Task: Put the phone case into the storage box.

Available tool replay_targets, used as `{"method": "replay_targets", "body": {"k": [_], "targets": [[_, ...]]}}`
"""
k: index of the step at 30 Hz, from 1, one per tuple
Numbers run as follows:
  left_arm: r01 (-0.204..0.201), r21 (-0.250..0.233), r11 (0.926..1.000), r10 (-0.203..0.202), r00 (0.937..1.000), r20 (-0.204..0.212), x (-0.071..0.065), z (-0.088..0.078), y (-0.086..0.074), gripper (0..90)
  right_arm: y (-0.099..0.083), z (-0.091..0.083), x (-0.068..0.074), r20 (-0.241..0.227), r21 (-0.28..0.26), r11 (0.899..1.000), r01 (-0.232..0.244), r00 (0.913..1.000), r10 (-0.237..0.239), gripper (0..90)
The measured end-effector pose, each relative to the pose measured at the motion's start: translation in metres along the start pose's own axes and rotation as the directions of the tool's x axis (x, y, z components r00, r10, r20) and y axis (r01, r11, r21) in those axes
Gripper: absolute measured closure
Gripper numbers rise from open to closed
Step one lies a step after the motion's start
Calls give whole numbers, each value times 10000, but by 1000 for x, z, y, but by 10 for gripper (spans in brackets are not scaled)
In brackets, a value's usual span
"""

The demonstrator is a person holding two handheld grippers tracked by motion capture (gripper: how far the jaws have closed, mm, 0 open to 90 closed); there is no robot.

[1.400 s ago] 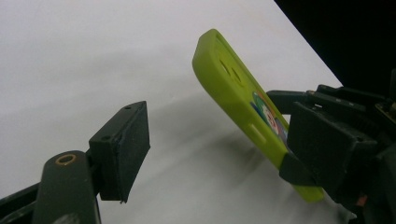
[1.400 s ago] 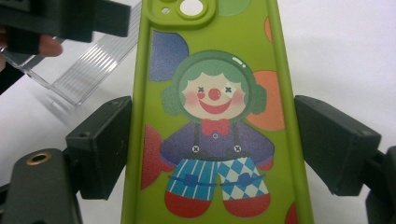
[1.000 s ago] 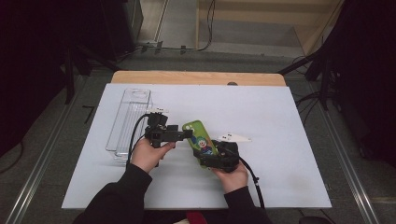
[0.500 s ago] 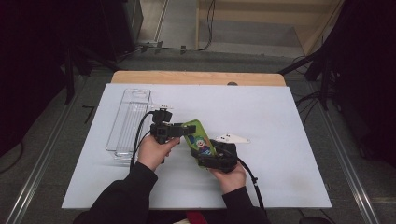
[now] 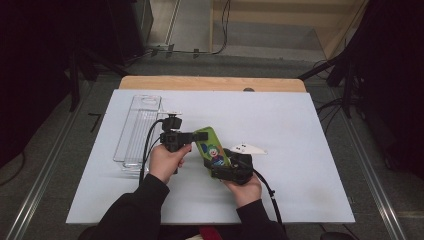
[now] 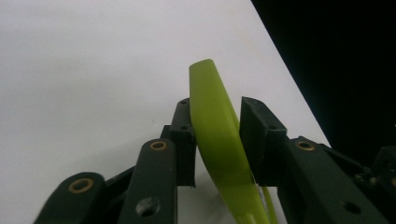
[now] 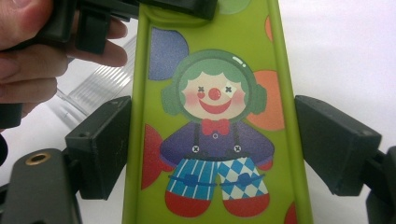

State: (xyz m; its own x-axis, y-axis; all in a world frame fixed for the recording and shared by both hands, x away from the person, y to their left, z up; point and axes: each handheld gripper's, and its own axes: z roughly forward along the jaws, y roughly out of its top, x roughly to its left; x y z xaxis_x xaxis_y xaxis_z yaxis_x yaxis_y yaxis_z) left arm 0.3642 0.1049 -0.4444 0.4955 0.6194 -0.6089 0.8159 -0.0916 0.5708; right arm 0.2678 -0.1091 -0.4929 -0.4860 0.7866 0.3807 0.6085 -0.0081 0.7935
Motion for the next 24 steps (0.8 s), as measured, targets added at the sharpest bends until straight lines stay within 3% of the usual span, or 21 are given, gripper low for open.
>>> {"method": "replay_targets", "body": {"k": [1, 11, 13, 24], "targets": [[-114, -32, 9999, 114, 9999, 8, 0, 0, 0, 687, 0, 0, 0, -28, -16, 10000, -50, 10000, 50, 143], [215, 92, 9997, -220, 9977, 638, -1, 0, 1, 755, -2, 3, 1, 127, 3, 9997, 256, 9996, -256, 139], [67, 41, 10000, -69, 9988, 483, -3, -1, 1, 781, -1, 3, 0, 63, -33, 9995, 309, 9995, -309, 137], [193, -67, 9998, -186, 9956, 922, -5, -5, 3, 796, 1, 2, -1, -196, -116, 9979, 631, 9978, -633, 132]]}}
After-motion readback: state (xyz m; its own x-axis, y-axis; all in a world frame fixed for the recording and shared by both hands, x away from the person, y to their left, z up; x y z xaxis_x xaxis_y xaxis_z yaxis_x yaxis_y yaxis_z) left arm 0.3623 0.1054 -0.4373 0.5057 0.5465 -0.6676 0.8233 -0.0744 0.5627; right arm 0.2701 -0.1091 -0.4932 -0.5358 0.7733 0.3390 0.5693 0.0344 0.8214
